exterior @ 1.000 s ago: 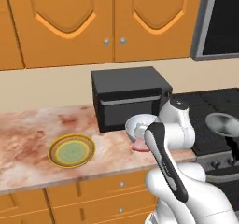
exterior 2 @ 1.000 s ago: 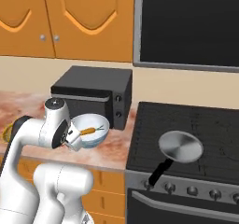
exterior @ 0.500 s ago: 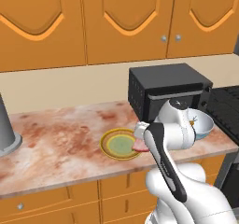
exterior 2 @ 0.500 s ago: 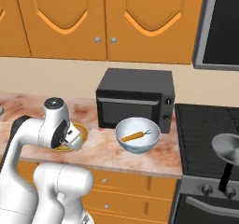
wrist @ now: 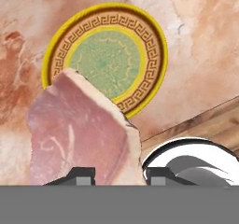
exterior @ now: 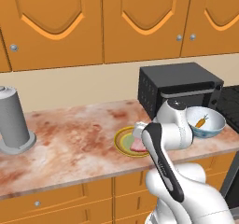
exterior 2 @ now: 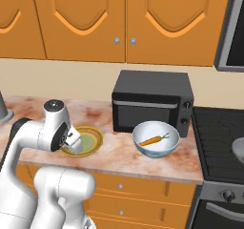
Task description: Place the steak on the plate and place the carrot on the same plate.
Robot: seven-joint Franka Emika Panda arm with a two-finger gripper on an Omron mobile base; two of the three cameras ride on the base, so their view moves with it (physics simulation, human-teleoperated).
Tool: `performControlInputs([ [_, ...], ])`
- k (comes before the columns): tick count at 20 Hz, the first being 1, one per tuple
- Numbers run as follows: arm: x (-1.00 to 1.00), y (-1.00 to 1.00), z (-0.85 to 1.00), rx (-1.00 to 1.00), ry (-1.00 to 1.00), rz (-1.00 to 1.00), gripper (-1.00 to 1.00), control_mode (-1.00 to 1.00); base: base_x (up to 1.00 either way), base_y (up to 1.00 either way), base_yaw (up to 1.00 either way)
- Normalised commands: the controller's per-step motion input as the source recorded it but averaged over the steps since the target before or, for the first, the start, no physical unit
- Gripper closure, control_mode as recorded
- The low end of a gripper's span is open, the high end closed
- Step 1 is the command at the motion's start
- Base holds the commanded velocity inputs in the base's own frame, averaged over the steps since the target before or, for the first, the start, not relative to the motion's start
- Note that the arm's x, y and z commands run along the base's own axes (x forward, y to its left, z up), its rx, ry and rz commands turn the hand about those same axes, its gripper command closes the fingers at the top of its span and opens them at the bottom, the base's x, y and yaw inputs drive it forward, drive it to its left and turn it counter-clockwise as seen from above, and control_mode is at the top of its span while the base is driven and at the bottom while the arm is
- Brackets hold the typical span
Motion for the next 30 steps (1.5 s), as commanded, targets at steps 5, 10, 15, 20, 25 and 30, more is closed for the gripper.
performControlInputs([
  [5, 0.52, 0.00, 0.00, 0.00, 0.00, 0.04, 1.00, -1.00, 0.00, 0.00, 0.00],
  [10, 0.72, 0.00, -0.02, 0.00, 0.02, 0.02, 1.00, -1.00, 0.00, 0.00, 0.00],
  [15, 0.69, 0.00, -0.15, 0.00, 0.14, 0.00, 1.00, -1.00, 0.00, 0.00, 0.00],
  [20, 0.41, 0.00, -0.29, 0.00, 0.13, 0.03, 1.00, -1.00, 0.00, 0.00, 0.00],
  [25, 0.28, 0.00, -0.21, 0.00, 0.02, 0.04, 1.00, -1.00, 0.00, 0.00, 0.00],
  [30, 0.03, 0.07, -0.29, 0.03, 0.00, 0.00, 1.00, -1.00, 0.00, 0.00, 0.00],
])
